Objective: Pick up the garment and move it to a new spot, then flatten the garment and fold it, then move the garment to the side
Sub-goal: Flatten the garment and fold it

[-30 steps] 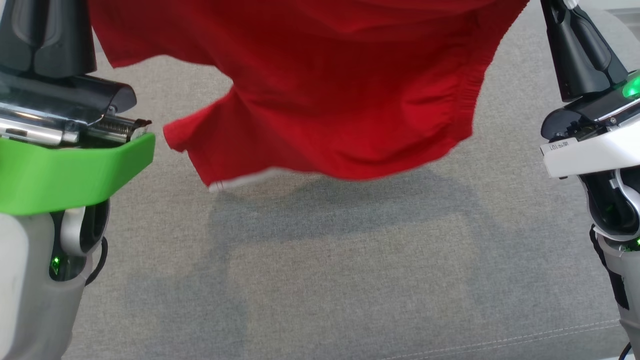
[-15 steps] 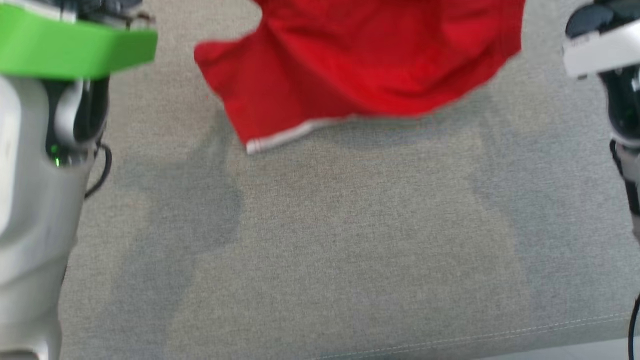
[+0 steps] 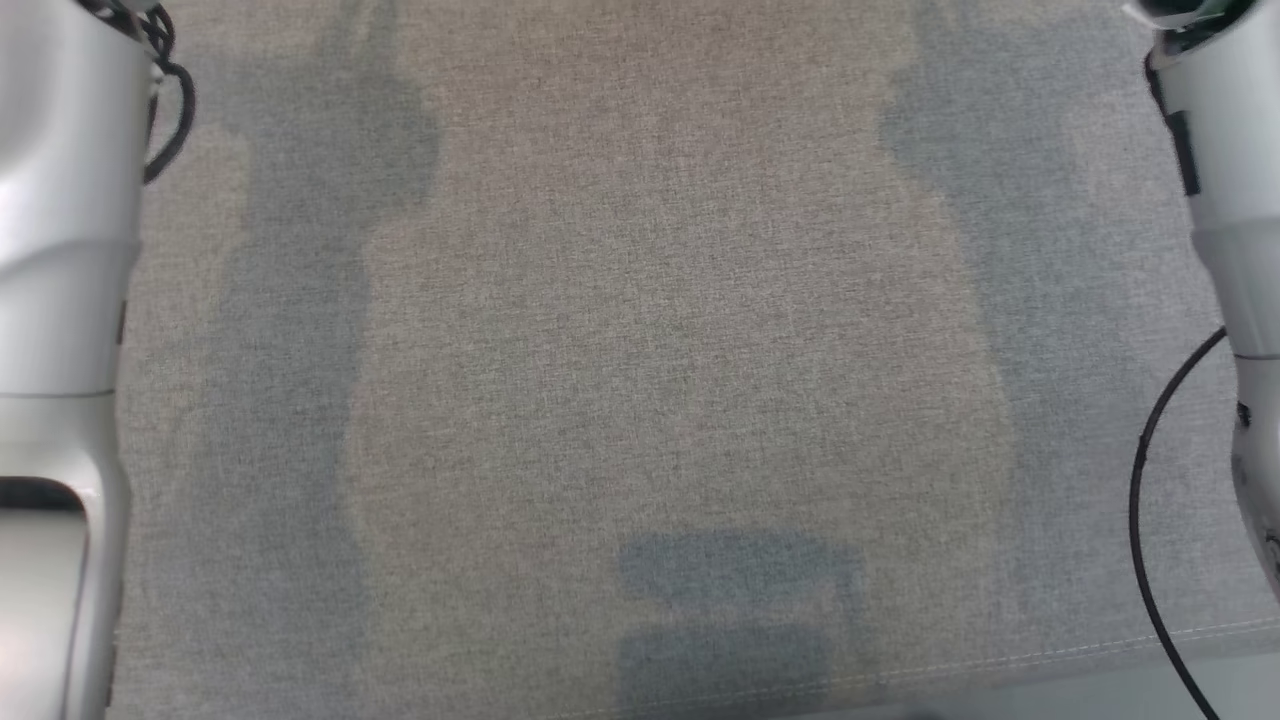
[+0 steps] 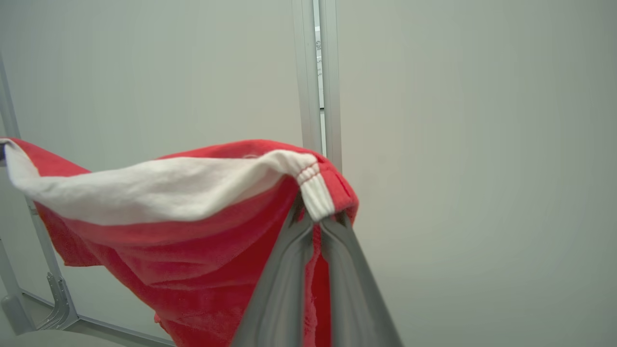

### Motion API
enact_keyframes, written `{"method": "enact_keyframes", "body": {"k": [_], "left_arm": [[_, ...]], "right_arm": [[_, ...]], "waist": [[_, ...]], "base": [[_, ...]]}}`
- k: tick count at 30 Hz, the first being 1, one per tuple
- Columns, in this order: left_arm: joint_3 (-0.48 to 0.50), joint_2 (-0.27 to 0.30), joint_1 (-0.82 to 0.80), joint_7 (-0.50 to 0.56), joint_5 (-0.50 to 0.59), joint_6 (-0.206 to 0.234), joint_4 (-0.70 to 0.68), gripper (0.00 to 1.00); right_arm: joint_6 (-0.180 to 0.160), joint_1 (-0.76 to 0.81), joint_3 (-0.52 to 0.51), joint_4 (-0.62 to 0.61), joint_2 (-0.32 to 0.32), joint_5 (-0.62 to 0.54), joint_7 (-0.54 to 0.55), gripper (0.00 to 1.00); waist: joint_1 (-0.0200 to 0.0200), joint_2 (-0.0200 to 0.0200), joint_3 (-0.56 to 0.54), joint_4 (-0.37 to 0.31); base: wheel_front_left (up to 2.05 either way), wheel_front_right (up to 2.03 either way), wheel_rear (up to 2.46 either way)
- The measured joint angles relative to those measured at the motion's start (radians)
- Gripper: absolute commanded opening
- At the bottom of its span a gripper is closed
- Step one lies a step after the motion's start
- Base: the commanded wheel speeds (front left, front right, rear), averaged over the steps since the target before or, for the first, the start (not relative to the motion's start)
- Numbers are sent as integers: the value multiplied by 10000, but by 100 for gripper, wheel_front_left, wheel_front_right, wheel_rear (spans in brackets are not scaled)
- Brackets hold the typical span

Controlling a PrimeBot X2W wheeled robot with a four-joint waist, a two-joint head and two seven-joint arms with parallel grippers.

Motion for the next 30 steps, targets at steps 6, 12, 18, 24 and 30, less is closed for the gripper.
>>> {"method": "enact_keyframes", "body": {"k": [6,12,18,24,30], "left_arm": [[-115,-662,314,-31,-541,-257,1914,0],[351,-1024,2197,-61,-1037,-318,2155,0],[1239,-1014,4771,-65,-959,-347,918,0],[1906,-813,7590,-63,-366,-349,-1060,0],[1973,-529,10263,-63,125,-130,-2748,0]], "right_arm": [[2,16,834,1348,257,-71,-73,0],[2,1828,1710,1039,-77,215,-81,0],[2,4476,1912,-523,-431,589,-81,0],[6,7300,2130,-2506,-719,947,-82,0],[4,9552,1793,-3461,-800,980,-82,0]], "waist": [[-1,0,197,142],[-1,0,356,356],[-1,0,206,344],[-1,0,-300,276],[-2,0,-1045,215]], "base": [[0,0,0],[0,0,0],[0,0,0],[0,0,0],[0,0,0]]}}
